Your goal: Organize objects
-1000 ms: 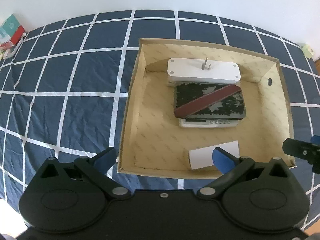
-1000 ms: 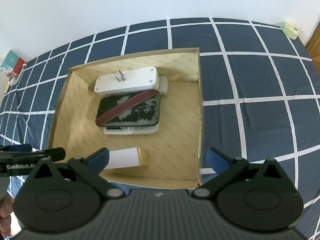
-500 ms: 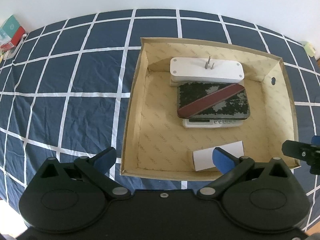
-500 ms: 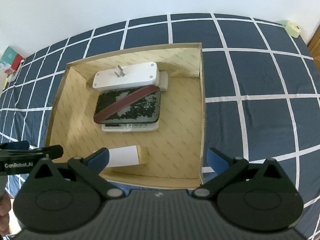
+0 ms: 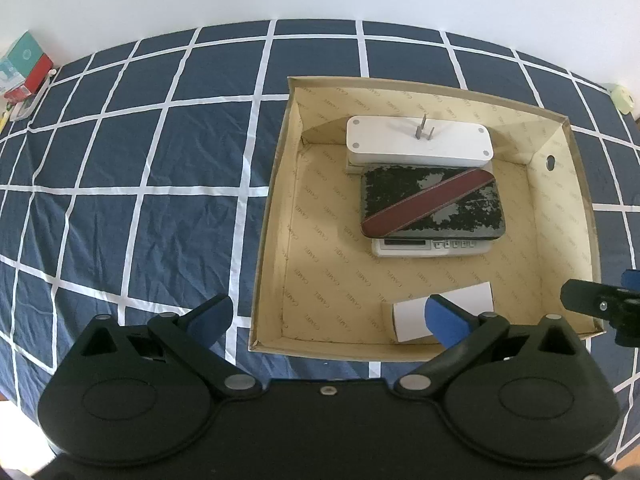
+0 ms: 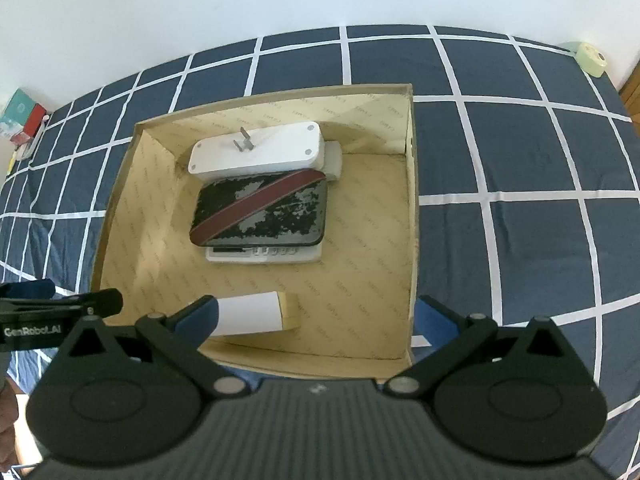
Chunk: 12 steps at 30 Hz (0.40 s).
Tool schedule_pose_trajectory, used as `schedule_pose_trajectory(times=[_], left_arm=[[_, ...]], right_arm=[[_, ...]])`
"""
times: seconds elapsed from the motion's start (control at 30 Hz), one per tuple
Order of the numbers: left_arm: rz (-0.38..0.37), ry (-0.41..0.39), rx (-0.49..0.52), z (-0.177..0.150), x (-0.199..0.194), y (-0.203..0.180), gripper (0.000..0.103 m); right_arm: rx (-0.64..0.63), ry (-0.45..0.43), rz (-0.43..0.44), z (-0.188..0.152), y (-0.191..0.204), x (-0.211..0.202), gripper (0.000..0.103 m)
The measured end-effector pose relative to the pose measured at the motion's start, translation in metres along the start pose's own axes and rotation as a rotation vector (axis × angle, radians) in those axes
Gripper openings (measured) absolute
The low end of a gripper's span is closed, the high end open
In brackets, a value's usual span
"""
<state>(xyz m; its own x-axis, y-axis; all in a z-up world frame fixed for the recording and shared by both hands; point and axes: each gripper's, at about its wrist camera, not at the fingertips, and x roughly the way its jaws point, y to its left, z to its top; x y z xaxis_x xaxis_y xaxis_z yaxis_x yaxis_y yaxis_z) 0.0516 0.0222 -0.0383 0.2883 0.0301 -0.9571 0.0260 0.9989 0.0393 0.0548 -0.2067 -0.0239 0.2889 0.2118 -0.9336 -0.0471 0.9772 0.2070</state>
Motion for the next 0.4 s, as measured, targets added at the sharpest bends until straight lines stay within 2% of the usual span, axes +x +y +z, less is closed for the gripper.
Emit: schedule_pose_trajectory(times=[0.4], left_arm=[[0.002,0.011,-0.002,0.0000,0.0022,0.0018,0.103]], right_arm=[[0.007,0.009,-0.003,-0.0031,-0.0021,0.0032,0.103]])
